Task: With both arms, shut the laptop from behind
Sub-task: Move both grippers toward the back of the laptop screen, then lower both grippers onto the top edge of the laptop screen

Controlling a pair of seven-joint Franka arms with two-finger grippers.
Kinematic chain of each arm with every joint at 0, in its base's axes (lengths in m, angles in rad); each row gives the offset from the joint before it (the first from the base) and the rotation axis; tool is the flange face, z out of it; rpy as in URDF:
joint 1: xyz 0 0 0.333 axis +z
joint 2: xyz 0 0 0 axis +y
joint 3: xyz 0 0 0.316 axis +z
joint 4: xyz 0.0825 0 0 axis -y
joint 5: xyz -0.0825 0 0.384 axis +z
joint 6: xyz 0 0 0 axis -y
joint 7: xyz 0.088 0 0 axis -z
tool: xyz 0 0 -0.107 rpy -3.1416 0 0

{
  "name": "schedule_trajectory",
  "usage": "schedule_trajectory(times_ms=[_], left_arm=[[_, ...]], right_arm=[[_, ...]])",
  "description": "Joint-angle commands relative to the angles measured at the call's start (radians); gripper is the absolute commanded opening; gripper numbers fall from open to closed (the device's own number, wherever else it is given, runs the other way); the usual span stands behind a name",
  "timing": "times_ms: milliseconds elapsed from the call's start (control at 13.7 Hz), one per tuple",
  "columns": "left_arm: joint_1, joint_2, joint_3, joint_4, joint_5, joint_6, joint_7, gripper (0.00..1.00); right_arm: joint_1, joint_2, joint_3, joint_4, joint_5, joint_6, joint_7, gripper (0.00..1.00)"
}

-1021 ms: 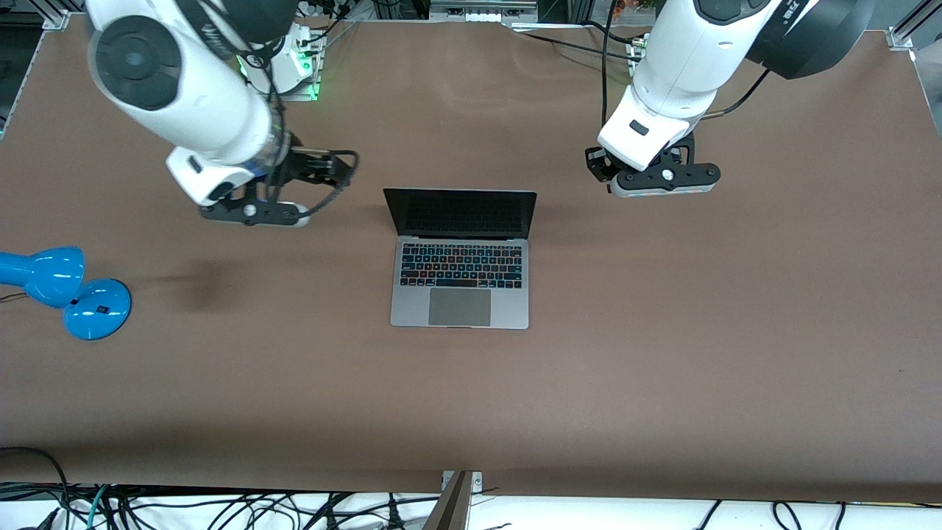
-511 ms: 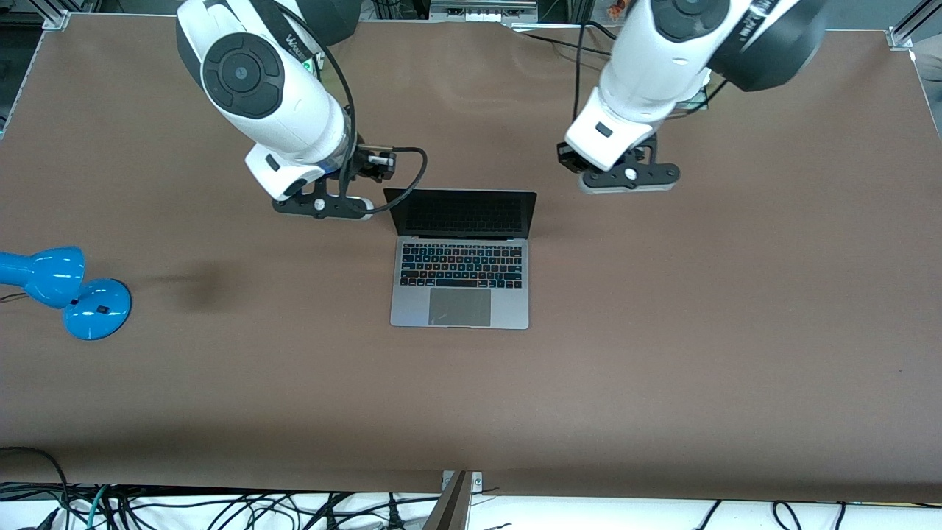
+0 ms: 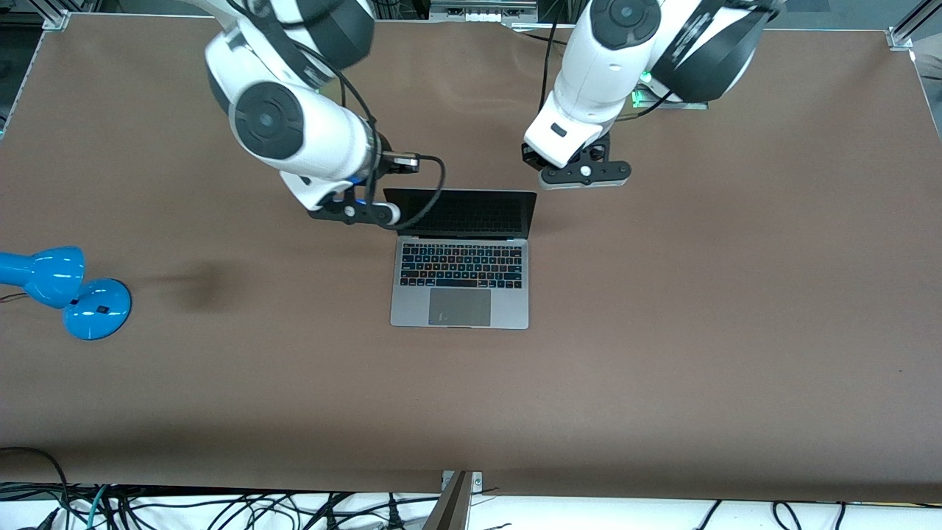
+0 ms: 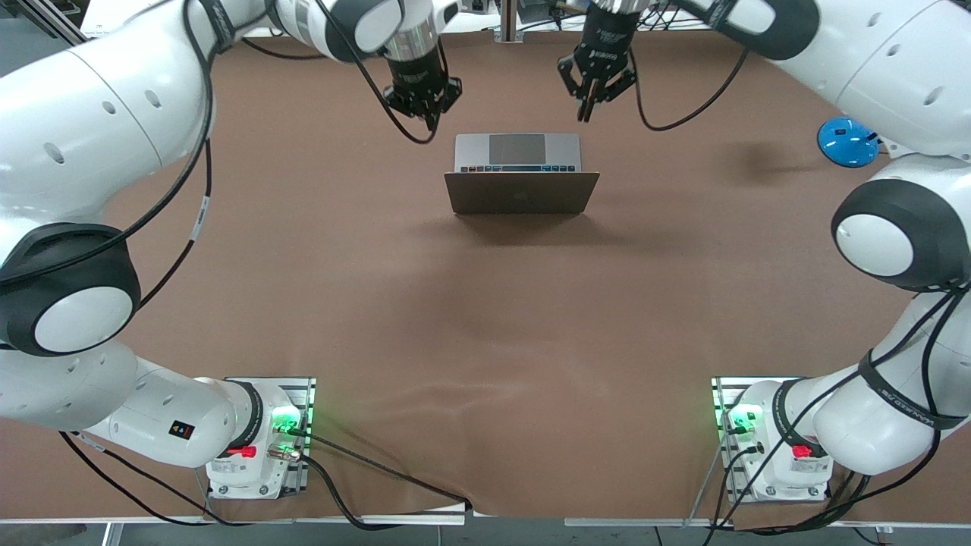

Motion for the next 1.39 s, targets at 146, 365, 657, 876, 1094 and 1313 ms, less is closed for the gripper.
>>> schedule_trajectory(times_ms=[146, 365, 657, 876, 1094, 1313], left_arm=[[0.003, -0.013, -0.03, -0.11, -0.01, 0.104, -0.044, 0.0], [0.003, -0.001, -0.051, -0.147, -0.011, 0.141, -0.097, 0.0], [0.002, 0.044, -0.079, -0.166, -0.007, 0.195, -0.151, 0.0], [-0.009, 0.103, -0.078, -0.166, 0.003, 0.262, -0.166, 0.0], [-0.009, 0.162, -0.078, -0.166, 0.033, 0.305, -0.168, 0.0], [-0.006, 0.18, -0.076, -0.16, 0.046, 0.308, -0.167, 0.0]], right_arm=[[0.051, 0.058, -0.003, 0.001, 0.011, 0.008, 0.016, 0.08], [0.057, 0.081, -0.005, -0.001, 0.008, 0.008, 0.013, 0.08], [0.076, 0.121, -0.005, -0.025, 0.003, 0.054, 0.007, 0.08], [0.087, 0.138, -0.005, -0.025, 0.003, 0.102, 0.009, 0.08], [0.096, 0.153, -0.005, -0.025, 0.003, 0.135, 0.009, 0.08], [0.107, 0.161, -0.005, -0.025, 0.003, 0.139, 0.009, 0.08]])
